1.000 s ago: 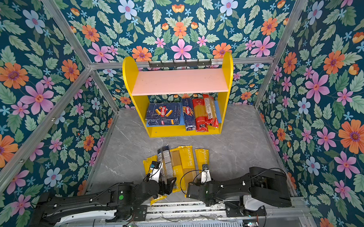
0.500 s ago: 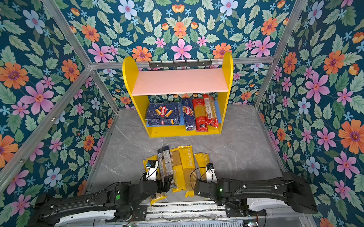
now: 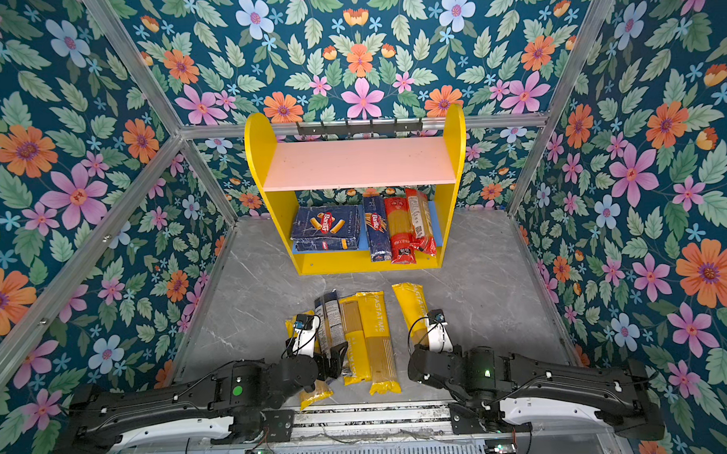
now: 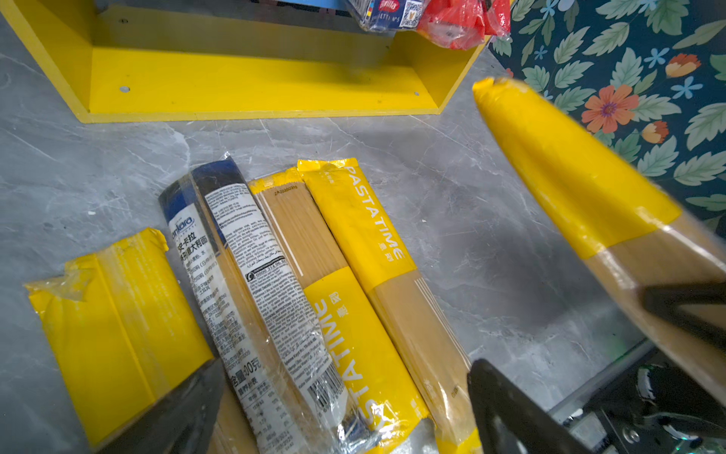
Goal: Place and organize the pasta boxes and bags onto the shelf
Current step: 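Lift the PASTATIME pack and raise it up to the pink upper shelf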
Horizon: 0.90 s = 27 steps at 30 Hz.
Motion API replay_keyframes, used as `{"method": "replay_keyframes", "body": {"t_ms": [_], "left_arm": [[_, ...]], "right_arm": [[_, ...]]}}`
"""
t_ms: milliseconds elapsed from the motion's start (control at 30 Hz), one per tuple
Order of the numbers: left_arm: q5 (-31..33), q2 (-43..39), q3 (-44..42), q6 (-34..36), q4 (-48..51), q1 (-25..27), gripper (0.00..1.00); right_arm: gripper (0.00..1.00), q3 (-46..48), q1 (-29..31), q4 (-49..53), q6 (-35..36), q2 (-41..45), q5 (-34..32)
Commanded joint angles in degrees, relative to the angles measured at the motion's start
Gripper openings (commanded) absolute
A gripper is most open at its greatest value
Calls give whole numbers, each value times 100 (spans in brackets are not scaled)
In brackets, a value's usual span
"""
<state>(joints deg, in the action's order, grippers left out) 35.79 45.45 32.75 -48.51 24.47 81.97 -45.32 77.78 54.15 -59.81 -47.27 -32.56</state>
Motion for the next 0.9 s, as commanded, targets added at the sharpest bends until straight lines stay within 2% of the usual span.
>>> {"method": "replay_keyframes", "body": {"t_ms": [0,200,367,600,867], "left_arm": [[154,165,202,461,5,-19,100],[297,333,732,1059,0,-190,100],[-69,352,1247,1754,-118,-750,99],[-1027,873,2133,2630,-293,-1802,99],[-1553,1654,3024,3333,-559,-2247,99]], "right_arm": [[25,-613,-8,220,620,-166,-778],[25,-2018,-16,716,1333,-591,-1174],[25,-3040,-249,621,2234,-931,-1259],[25,-4444,-1233,292,3590,-1650,-794],[25,-6434,-2767,42,4789,-2733,198]]}}
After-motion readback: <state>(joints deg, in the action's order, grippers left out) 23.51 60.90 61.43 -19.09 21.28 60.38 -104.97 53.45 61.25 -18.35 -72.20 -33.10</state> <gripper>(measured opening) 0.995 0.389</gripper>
